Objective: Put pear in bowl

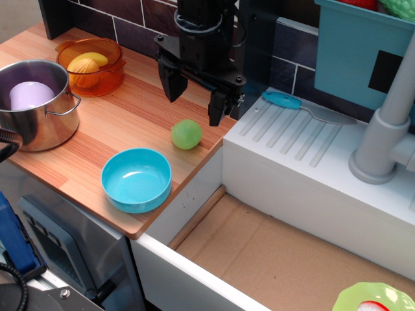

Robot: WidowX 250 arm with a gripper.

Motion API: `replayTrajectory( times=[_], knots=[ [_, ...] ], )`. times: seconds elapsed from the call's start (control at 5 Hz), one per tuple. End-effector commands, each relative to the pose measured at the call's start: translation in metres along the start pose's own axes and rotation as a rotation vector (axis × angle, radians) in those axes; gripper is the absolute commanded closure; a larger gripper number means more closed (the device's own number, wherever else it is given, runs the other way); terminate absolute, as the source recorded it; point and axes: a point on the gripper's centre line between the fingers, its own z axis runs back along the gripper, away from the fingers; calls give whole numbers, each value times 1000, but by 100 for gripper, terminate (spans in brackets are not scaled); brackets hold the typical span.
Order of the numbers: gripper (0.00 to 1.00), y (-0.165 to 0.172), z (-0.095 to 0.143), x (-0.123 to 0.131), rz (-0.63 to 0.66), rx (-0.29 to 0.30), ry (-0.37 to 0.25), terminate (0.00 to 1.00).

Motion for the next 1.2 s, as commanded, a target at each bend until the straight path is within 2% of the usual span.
replayTrajectory(
  times=[0.0,0.6,1.0],
  knots=[
    [0,0,0,0,0,0,0,0],
    [0,6,-32,4,17,3,-53,0],
    [0,20,-41,-3,-16,2,-51,0]
  ],
)
